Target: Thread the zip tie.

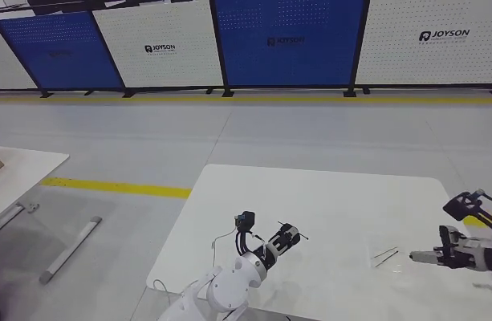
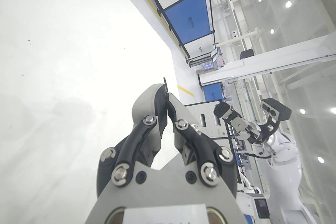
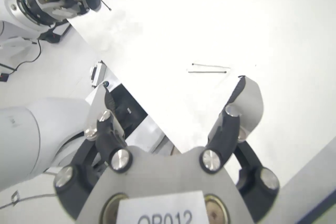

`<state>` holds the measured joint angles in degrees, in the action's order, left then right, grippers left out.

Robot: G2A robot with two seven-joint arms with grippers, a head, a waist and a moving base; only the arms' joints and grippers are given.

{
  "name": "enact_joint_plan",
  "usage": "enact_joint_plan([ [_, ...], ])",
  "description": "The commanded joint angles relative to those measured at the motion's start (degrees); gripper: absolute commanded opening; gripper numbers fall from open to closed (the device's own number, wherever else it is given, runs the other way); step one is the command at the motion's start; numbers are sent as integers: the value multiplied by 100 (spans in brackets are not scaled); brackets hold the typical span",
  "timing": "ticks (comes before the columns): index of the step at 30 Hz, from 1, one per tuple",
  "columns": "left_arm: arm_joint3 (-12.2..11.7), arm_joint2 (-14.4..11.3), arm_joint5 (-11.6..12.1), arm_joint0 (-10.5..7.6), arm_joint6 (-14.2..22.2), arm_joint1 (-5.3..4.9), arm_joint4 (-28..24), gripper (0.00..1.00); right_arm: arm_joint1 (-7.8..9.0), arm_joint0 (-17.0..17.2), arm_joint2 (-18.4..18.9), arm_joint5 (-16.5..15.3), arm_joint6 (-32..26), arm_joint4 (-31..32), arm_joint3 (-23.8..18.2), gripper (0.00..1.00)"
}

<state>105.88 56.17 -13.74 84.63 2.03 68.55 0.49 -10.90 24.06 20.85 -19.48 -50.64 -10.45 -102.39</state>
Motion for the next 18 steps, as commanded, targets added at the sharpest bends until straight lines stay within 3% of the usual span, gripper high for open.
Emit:
enact_joint_plan([
  [1, 0, 0, 0, 0, 0, 0, 0, 0, -181, -98, 38, 0, -620, -30, 212, 100],
  [3, 0, 0, 0, 0, 0, 0, 0, 0, -439, -178, -2, 107, -1078, -20, 461, 100],
  [6, 0, 0, 0, 0, 0, 0, 0, 0, -872, -326, -84, 250, -1324, 122, 859, 100],
  [18, 0, 0, 0, 0, 0, 0, 0, 0, -881, -319, -12, 243, -1373, 118, 893, 100],
])
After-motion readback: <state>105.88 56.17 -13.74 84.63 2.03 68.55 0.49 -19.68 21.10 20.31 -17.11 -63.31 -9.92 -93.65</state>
